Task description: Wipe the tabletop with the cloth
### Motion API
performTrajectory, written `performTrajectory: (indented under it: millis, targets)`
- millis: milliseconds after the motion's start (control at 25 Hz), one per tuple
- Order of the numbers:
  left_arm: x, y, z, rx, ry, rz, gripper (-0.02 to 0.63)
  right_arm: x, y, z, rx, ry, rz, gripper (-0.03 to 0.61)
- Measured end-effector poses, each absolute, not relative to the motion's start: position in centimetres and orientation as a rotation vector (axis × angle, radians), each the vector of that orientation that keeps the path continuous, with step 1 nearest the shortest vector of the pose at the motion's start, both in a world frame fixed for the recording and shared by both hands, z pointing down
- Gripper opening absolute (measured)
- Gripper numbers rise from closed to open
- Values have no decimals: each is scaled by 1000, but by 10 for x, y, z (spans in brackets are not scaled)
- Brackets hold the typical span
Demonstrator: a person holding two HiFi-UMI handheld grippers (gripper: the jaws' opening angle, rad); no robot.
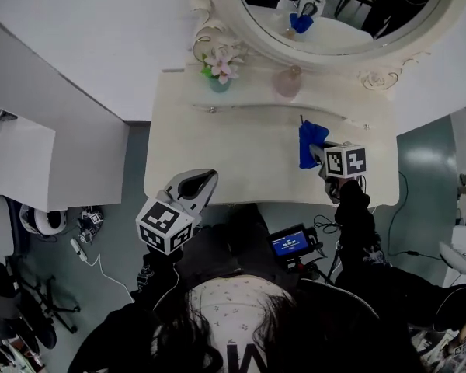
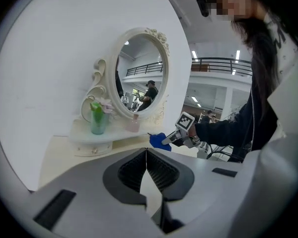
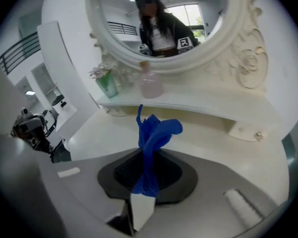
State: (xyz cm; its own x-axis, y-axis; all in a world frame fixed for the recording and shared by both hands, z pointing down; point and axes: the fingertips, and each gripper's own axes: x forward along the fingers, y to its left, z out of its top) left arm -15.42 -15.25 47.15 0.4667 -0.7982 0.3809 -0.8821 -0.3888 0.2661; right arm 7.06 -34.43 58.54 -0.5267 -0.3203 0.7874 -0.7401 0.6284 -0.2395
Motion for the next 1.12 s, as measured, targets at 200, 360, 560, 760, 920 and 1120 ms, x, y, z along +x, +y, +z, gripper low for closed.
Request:
performTrajectory:
  millis: [200, 360, 560, 760, 920, 1120]
  targets:
    - [-201, -102, 470, 2246, -1495, 234, 0, -73, -291, 577, 582, -2227, 669, 63]
    - [-233, -63, 468, 2216, -1562, 229, 0, -172, -244, 583, 426, -2251, 613, 63]
    - [-267, -16, 473, 2177, -1640, 278, 0, -260, -189, 604, 316, -2229, 563, 63]
    - [-299, 23, 474, 2123, -1704, 248, 0, -320, -159, 623, 325, -2214, 585, 63]
    - [-315, 44, 473, 2094, -1738, 213, 0, -335, -154, 638, 394, -2177, 595, 63]
    - [-320, 56, 475, 2089, -1738, 182, 0, -318, -163, 652, 480, -2105, 485, 61]
